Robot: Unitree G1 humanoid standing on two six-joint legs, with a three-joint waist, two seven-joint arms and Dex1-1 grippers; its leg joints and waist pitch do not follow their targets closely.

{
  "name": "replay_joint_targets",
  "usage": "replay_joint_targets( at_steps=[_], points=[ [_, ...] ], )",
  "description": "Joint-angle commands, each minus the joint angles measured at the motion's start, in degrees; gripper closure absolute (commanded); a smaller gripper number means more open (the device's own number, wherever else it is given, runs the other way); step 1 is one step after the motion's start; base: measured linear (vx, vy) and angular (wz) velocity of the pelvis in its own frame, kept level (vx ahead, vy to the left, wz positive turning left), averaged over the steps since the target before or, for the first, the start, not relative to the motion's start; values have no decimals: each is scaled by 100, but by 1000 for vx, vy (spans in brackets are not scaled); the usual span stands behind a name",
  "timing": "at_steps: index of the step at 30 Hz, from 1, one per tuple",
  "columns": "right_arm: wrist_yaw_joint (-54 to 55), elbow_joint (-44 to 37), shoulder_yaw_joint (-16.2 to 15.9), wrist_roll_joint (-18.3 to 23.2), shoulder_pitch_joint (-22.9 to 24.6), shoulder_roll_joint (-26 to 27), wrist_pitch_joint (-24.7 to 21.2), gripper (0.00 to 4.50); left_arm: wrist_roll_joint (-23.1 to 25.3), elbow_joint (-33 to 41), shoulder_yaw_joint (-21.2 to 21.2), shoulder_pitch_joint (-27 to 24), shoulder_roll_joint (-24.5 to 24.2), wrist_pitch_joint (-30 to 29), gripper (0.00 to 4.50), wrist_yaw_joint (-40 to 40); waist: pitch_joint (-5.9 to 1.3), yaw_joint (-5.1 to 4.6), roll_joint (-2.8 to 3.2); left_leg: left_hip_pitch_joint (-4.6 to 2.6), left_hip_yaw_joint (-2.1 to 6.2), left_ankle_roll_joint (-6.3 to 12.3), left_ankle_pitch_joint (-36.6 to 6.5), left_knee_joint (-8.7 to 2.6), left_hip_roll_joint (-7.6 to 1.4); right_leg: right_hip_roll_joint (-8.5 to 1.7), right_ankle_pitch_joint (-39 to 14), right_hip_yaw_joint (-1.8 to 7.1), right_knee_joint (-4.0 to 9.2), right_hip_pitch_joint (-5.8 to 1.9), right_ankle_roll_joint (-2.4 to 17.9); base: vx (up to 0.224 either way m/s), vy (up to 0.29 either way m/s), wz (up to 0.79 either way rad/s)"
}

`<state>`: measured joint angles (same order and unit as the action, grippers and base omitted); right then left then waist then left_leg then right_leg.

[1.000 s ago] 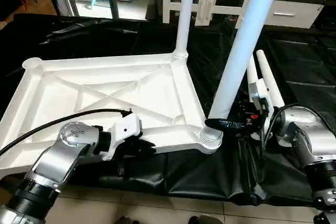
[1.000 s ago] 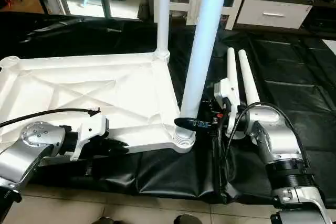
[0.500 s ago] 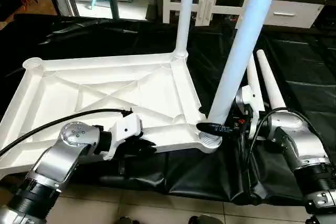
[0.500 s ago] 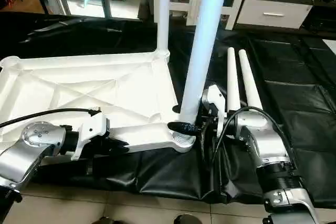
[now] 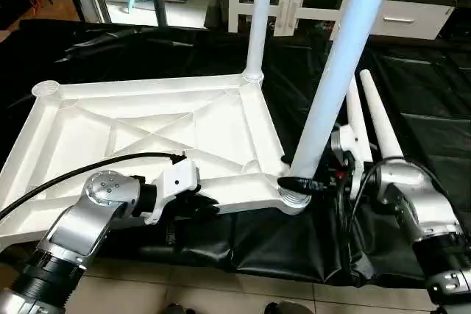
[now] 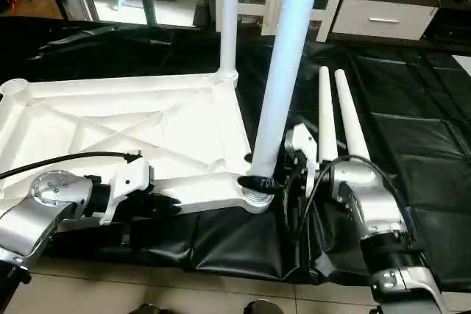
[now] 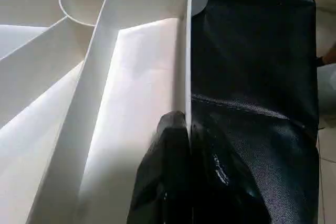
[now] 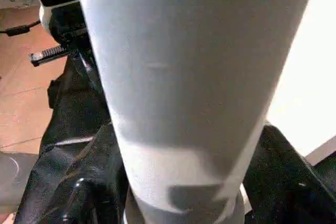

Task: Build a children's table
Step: Insert table leg to table base

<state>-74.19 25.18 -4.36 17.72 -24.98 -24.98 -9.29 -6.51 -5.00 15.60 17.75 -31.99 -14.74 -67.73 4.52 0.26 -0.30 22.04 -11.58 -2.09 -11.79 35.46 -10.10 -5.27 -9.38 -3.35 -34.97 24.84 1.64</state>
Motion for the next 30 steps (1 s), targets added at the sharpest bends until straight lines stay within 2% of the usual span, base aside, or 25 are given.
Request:
replay_joint_targets(
  at_steps=[1,7,10,20,27,30],
  points=[
    [-19,27,-2,-22,-47,-45,20,184,-240,125,-40,31,151,226,450,-30,-319,-26,-66,-111,148,360,-1307,-518,-321,-292,-2063,274,490,-269,1065,0,0,0],
    [4,74,38,23,-113,-9,28,228,-234,140,-47,17,135,225,450,-31,-318,-26,-65,-110,148,358,-1306,-518,-320,-291,-2082,277,493,-266,1054,0,0,0],
    [4,77,89,100,-148,42,16,236,-228,119,-43,27,136,229,450,-33,-335,-25,-72,-112,151,351,-1297,-513,-322,-300,-2119,276,490,-274,1039,0,0,0],
    [15,161,109,132,-194,46,-69,240,-220,87,-53,51,131,240,450,-22,-330,-27,-67,-106,148,354,-1299,-512,-318,-292,-2132,276,495,-270,1039,0,0,0],
    [347,291,247,152,-228,171,-75,241,-126,41,-38,55,124,283,450,62,-345,-33,-48,-104,152,326,-1316,-511,-316,-290,-2064,269,488,-278,1070,0,0,0],
    [748,397,354,164,-292,289,-303,241,-80,29,-21,53,143,297,450,126,-343,-44,-49,-106,156,302,-1316,-517,-313,-288,-2087,267,486,-278,1076,0,0,0]
  ],
)
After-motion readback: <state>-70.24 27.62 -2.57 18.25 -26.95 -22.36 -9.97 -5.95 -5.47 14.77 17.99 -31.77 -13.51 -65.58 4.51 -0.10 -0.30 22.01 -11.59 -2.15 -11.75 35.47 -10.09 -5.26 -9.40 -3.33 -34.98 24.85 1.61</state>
